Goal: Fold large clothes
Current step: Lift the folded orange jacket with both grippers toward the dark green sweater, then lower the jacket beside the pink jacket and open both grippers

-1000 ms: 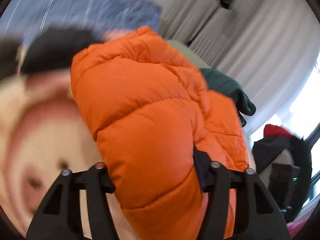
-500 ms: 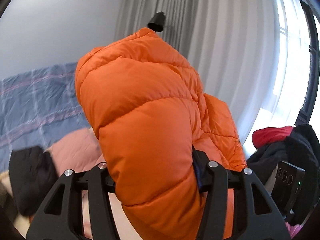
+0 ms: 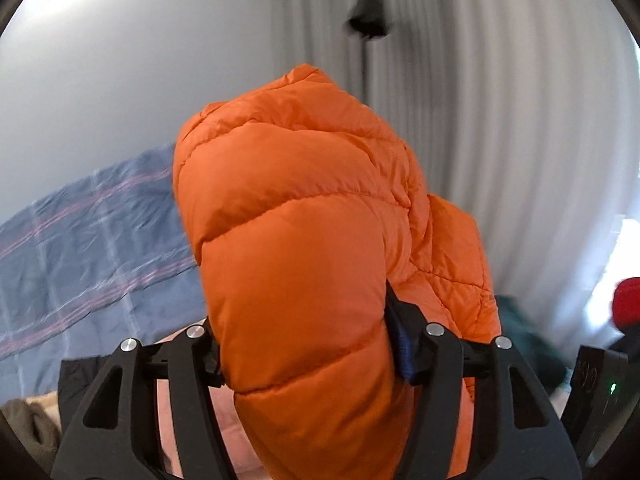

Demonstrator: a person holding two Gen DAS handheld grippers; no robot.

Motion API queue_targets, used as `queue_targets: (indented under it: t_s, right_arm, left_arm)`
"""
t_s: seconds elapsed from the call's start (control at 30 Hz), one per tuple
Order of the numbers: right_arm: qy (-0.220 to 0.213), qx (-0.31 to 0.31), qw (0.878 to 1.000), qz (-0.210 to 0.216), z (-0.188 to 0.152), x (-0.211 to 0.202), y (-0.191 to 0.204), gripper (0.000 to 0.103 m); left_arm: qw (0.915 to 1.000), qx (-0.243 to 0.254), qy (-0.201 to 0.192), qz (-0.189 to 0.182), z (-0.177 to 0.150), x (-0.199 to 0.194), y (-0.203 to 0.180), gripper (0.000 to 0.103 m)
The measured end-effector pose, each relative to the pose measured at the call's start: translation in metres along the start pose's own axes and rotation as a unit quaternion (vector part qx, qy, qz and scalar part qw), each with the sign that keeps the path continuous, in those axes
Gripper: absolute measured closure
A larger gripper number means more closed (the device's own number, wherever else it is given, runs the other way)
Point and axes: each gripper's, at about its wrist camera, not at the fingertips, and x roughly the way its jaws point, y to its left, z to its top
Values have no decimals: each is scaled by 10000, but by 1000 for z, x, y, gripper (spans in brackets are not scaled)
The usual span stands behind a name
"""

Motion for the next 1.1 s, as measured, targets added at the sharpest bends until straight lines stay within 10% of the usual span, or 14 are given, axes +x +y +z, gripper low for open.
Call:
queue_targets:
  t_s: [0.17, 0.27, 0.33, 0.6, 0.73, 0.8, 1.1]
  right_arm:
    - [-27, -888, 9744, -2065, -47, 102, 11, 76]
    - [563, -880, 9557, -2750, -86, 152, -11, 72]
    - [1059, -149, 9598, -2594, -84, 160, -39, 66]
    - [1008, -523, 9655, -2342, -93, 128, -32, 53]
    - [837, -899, 9628, -2407, -114, 92, -9, 47]
    - [941, -959, 9687, -2089, -123, 67, -3, 29]
    - [77, -2534, 9523, -1697, -149, -69, 54, 25]
  left_arm:
    - [9898, 67, 1068, 940, -65, 103, 34, 33]
    - [9827, 270, 1619, 861, -123, 144, 40, 32]
    - [9852, 499, 1475, 723, -148, 152, 36, 29]
    - [9883, 237, 1273, 813, -149, 121, 36, 29]
    - [9893, 460, 1134, 794, -158, 81, 34, 28]
    - [9910, 380, 1060, 726, -164, 62, 38, 24]
    - [9985, 18, 471, 265, -215, -49, 28, 12]
